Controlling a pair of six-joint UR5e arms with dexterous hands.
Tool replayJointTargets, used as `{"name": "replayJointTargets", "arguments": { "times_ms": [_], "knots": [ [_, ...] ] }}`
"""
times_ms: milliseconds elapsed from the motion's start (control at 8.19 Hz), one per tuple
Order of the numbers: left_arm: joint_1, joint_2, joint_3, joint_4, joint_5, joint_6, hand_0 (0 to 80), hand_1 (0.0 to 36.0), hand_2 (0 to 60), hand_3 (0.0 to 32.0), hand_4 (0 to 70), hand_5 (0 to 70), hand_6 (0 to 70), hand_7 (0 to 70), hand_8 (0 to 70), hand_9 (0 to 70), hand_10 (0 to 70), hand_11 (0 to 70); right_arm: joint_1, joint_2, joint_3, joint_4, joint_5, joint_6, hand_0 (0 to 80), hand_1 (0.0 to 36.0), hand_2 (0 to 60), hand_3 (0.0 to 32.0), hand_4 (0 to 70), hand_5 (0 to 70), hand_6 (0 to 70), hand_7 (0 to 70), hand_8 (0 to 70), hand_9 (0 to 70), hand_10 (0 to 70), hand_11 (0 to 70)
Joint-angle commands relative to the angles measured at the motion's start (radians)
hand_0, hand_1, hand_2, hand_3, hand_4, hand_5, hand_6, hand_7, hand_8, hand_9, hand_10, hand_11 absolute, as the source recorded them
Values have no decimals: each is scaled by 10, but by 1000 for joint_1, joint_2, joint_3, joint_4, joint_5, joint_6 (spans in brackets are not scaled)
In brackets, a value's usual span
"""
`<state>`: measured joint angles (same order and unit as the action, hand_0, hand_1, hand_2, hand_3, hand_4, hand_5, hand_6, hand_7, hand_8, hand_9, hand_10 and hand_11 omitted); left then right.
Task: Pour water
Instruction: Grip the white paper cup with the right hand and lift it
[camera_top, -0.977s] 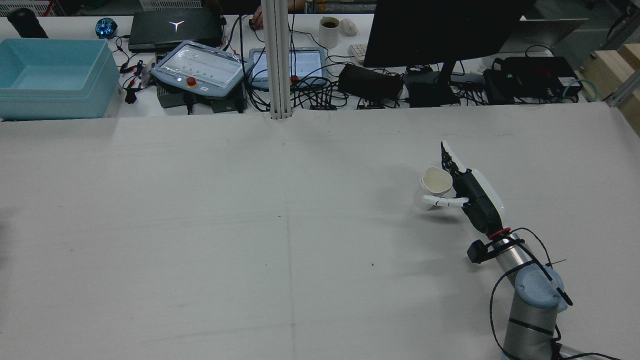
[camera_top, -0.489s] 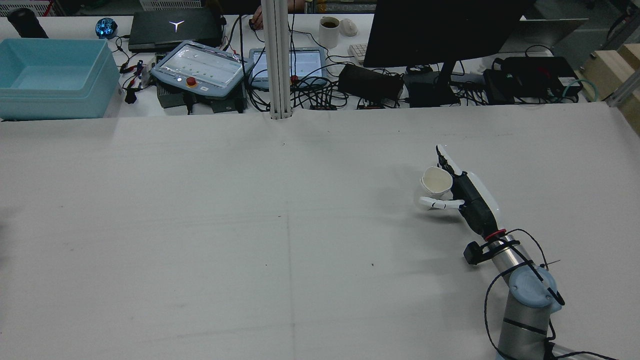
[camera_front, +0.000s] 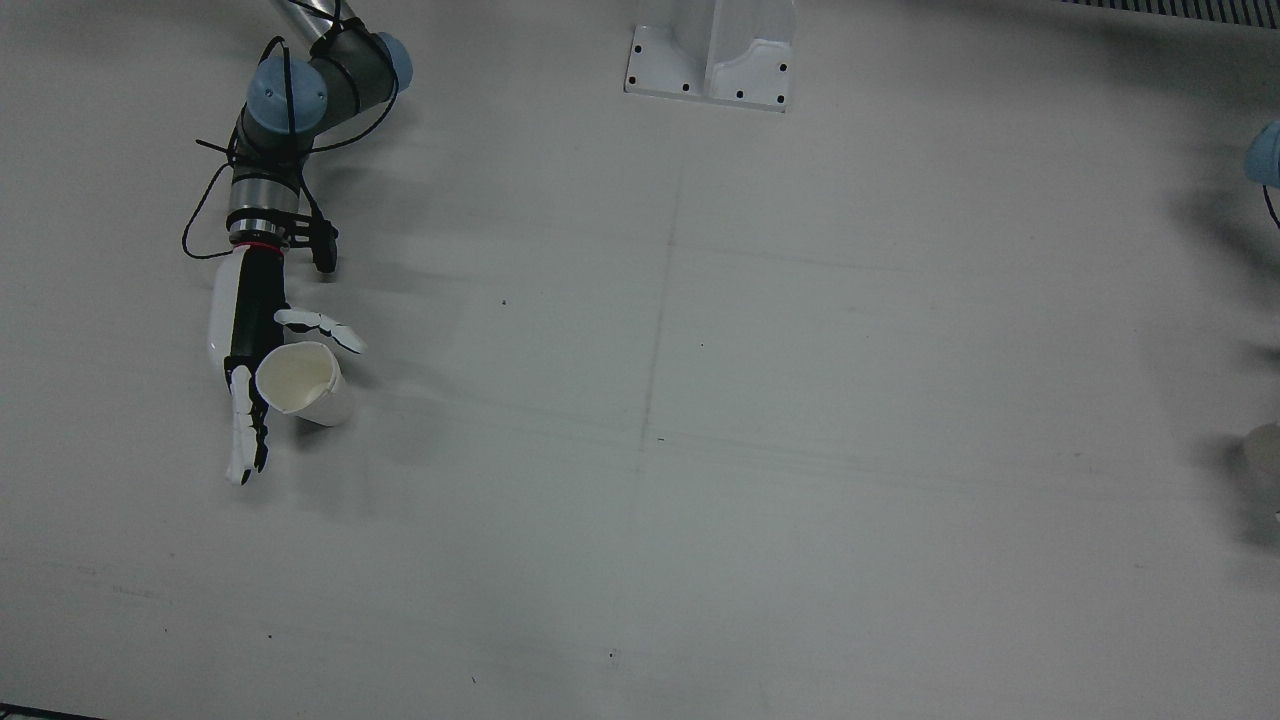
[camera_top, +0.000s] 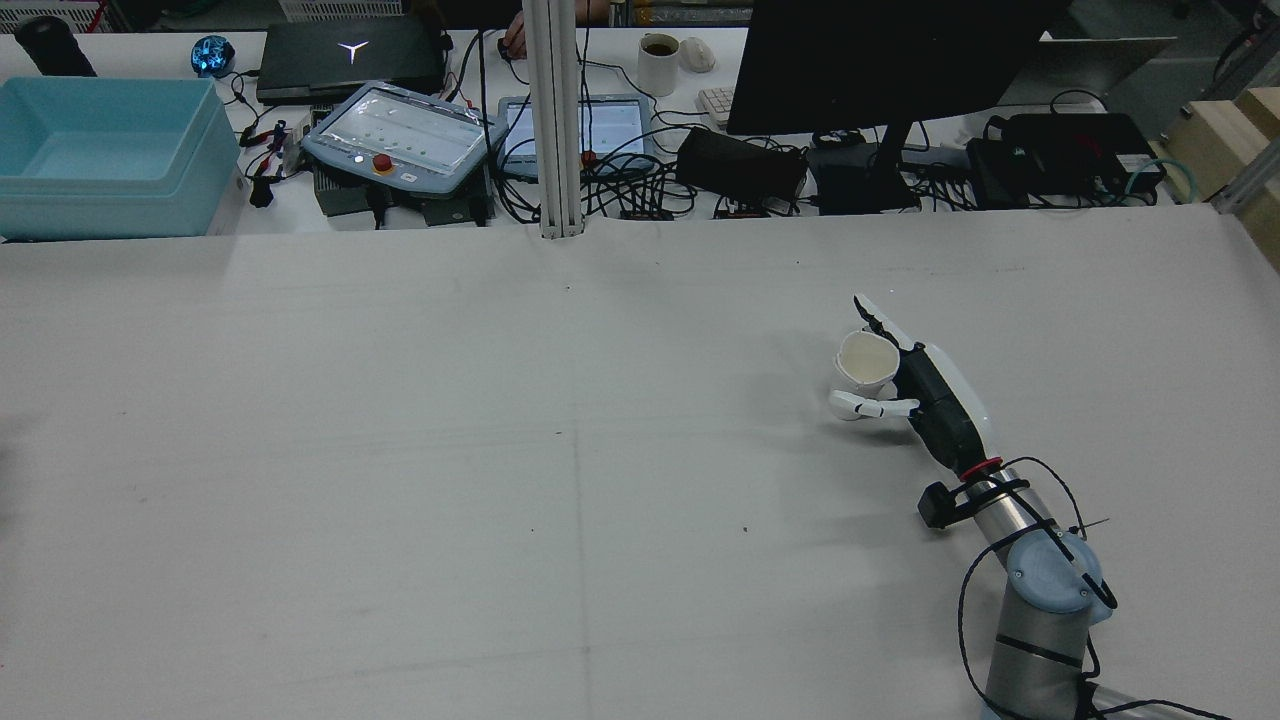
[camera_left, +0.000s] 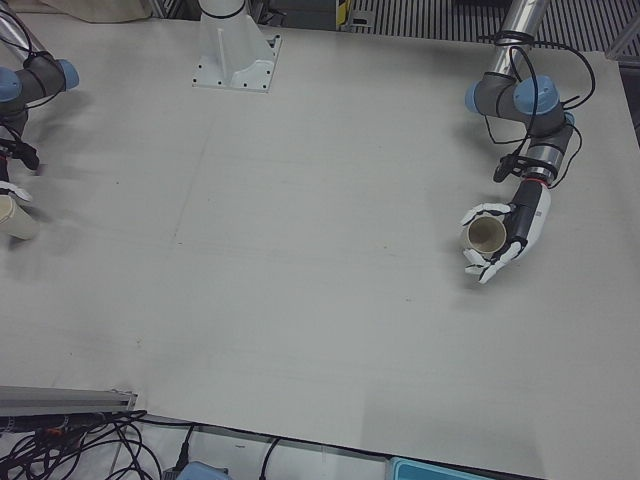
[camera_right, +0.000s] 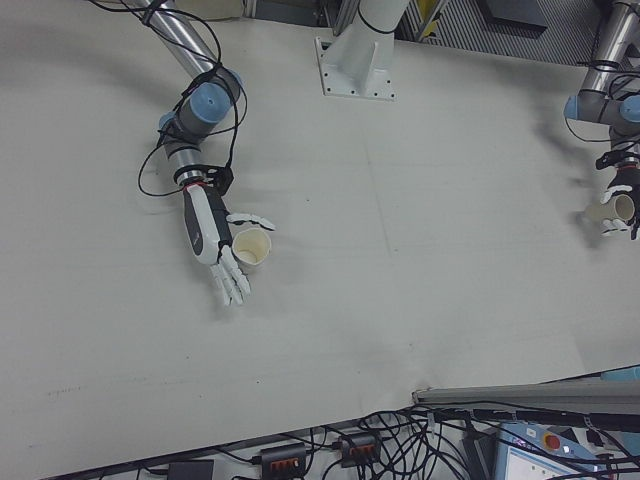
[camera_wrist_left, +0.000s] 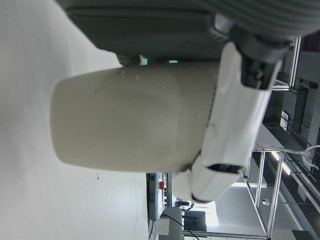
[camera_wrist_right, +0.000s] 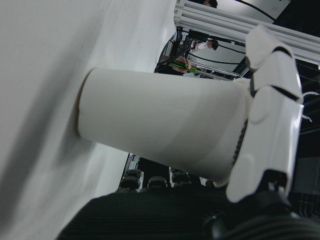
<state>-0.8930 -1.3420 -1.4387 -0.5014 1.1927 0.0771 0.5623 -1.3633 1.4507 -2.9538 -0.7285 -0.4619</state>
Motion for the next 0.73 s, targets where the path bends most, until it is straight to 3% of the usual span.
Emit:
{"name": "replayJointTargets", "arguments": {
  "times_ms": [0,122,367,489,611],
  "knots": [
    [0,0,1,1,1,1,800,360,413,0,261,24,310,523,348,493,163,288,-1,1,-3,-1,0,-4,524,212,206,0,166,63,126,155,49,59,33,68],
    [0,0,1,3,-1,3,800,360,410,0,261,24,311,523,348,493,163,288,-1,0,-3,-1,0,-3,532,213,222,0,185,70,221,251,91,103,46,86],
    [0,0,1,3,-1,3,800,360,412,0,262,24,309,519,347,491,163,288,-1,0,-3,-2,-2,-3,537,199,224,0,245,87,353,365,179,213,92,151],
    [-1,1,3,3,-1,3,800,360,409,0,261,23,309,518,346,490,162,287,-1,0,-3,-4,-3,-4,551,191,236,0,359,67,459,430,270,307,133,209],
    [-1,1,4,3,1,4,800,360,408,0,258,23,305,515,345,489,163,288,-1,0,-3,-4,-3,-3,563,194,233,0,405,38,481,421,287,313,135,211]
  ]
}}
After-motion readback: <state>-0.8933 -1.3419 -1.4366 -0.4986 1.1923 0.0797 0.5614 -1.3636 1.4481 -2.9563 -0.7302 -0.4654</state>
